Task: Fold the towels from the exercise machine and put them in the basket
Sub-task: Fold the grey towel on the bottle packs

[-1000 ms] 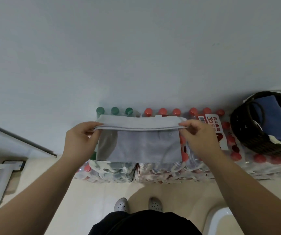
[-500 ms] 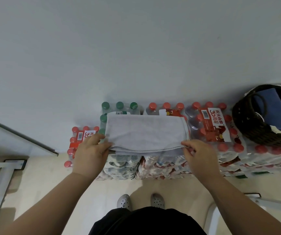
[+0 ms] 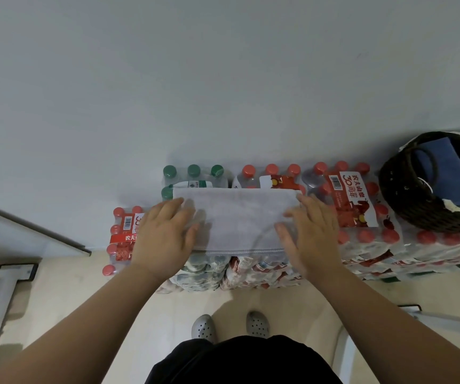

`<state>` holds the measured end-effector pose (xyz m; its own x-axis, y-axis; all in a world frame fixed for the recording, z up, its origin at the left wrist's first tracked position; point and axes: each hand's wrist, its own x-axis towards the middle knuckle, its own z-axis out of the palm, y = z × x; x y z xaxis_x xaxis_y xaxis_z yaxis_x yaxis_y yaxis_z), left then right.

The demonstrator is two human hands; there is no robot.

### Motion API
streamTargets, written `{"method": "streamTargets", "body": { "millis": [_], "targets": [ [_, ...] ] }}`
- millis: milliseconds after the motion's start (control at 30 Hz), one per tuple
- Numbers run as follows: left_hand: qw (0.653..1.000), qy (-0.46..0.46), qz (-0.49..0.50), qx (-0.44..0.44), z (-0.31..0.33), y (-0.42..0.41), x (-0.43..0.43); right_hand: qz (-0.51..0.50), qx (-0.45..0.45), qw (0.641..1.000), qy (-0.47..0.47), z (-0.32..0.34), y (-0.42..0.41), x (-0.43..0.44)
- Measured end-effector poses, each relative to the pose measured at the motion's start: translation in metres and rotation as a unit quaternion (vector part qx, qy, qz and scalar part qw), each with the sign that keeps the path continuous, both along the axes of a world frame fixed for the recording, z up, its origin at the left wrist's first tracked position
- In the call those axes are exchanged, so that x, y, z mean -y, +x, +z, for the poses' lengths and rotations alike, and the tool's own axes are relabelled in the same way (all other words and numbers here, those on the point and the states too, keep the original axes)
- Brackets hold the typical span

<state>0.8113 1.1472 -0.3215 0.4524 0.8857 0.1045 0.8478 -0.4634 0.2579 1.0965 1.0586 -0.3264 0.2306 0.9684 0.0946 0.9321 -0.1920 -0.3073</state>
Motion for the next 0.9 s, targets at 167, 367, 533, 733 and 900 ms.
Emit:
{"method": "streamTargets", "body": {
  "millis": [167,367,533,733,900],
  "targets": [
    [0.986,-0.108,-0.010,-0.128,-0.025,0.032,-0.022,-0.013,0.020,0.985,-0.171,-0.014,-0.027,-0.050],
    [0.982,-0.120,0.012,-0.147,-0.046,0.034,-0.019,-0.022,0.077,0.981,-0.178,-0.037,-0.028,-0.052],
    [0.981,-0.114,0.017,-0.155,-0.045,0.039,-0.049,-0.001,0.091,0.978,-0.186,-0.035,-0.017,-0.084],
    [0.984,-0.112,0.013,-0.141,-0.047,0.047,-0.080,-0.005,0.077,0.980,-0.183,-0.036,-0.010,-0.110],
    [0.987,-0.101,0.031,-0.121,-0.046,0.041,-0.069,-0.007,0.089,0.980,-0.179,-0.036,-0.010,-0.106]
  ]
}}
